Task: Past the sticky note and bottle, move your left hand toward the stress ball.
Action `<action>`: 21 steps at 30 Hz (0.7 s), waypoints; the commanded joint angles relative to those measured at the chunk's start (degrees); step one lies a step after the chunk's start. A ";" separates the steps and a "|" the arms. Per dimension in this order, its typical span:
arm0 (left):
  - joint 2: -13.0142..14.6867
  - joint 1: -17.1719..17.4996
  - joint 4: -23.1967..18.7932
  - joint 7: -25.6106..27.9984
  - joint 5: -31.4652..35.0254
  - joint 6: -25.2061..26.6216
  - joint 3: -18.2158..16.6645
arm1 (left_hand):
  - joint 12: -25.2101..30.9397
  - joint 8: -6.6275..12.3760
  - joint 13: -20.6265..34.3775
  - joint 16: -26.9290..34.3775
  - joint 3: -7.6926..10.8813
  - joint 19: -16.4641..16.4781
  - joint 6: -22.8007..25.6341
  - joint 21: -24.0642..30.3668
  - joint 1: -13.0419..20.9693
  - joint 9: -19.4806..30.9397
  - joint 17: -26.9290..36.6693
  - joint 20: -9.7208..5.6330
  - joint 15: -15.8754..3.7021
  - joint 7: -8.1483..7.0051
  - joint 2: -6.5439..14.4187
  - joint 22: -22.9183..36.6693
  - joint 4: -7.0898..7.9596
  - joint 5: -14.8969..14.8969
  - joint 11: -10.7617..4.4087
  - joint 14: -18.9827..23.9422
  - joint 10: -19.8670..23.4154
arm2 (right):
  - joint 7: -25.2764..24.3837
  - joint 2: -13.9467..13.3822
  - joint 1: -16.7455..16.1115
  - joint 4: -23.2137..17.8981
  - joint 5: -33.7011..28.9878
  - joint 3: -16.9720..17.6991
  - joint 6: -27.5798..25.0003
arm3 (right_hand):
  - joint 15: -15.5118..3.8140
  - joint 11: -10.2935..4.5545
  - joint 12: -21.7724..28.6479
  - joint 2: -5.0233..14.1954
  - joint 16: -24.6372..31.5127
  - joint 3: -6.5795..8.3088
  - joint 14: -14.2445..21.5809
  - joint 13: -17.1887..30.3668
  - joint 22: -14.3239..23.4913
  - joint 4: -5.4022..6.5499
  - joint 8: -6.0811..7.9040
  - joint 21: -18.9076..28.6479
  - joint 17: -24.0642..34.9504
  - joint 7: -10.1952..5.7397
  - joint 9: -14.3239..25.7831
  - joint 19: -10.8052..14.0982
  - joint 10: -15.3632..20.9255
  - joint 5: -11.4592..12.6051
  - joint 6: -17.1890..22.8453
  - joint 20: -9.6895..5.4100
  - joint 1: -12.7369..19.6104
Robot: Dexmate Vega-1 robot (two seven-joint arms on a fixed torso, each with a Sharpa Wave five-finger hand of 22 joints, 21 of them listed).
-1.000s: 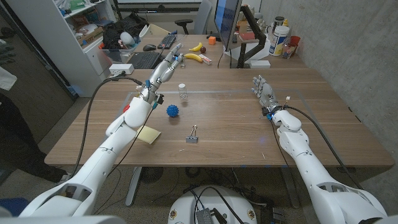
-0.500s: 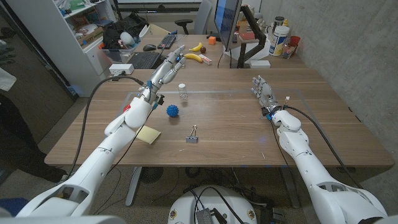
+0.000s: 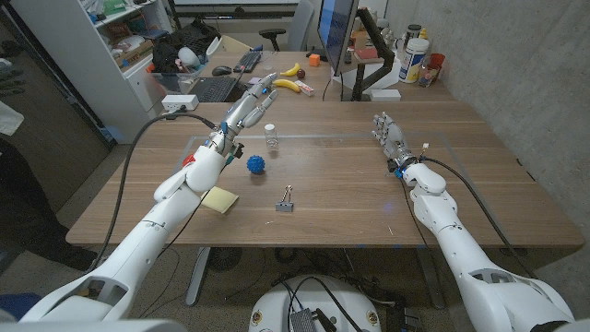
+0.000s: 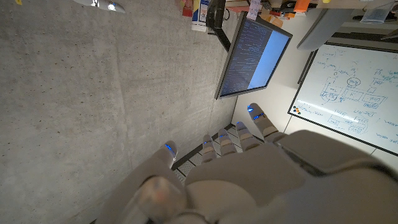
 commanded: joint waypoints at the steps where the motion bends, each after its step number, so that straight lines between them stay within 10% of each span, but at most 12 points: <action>1: 1.10 0.51 -0.86 -0.05 0.56 2.32 0.53 | 0.07 0.42 0.16 0.01 0.60 0.11 0.59 -0.33 0.40 0.19 0.14 0.43 -0.22 0.01 2.20 0.20 -0.06 0.13 -0.19 0.09 0.40 | 0.04 0.16 0.55 0.83 -0.17 -0.43 0.19 | 0.36 -0.41 -0.16 5.48 0.31 0.32 -0.18 0.22 0.27 0.08 0.36 -0.20 0.21 -0.52 0.13 0.17 -0.10 0.10 -0.08 0.32 -0.37; 21: 2.89 0.90 -1.82 -1.33 1.12 5.63 1.69 | 0.09 0.38 0.15 0.05 0.87 0.01 1.24 -0.63 0.62 0.18 0.13 0.54 -0.30 -0.08 2.34 0.23 -0.02 0.00 -0.45 0.59 0.92 | 0.08 0.21 1.23 2.05 -0.29 -1.08 0.55 | 0.40 -0.43 -0.18 5.47 0.33 0.28 -0.14 0.22 0.28 0.10 0.34 -0.29 0.21 -0.54 0.14 0.19 -0.12 0.10 -0.09 0.34 -0.42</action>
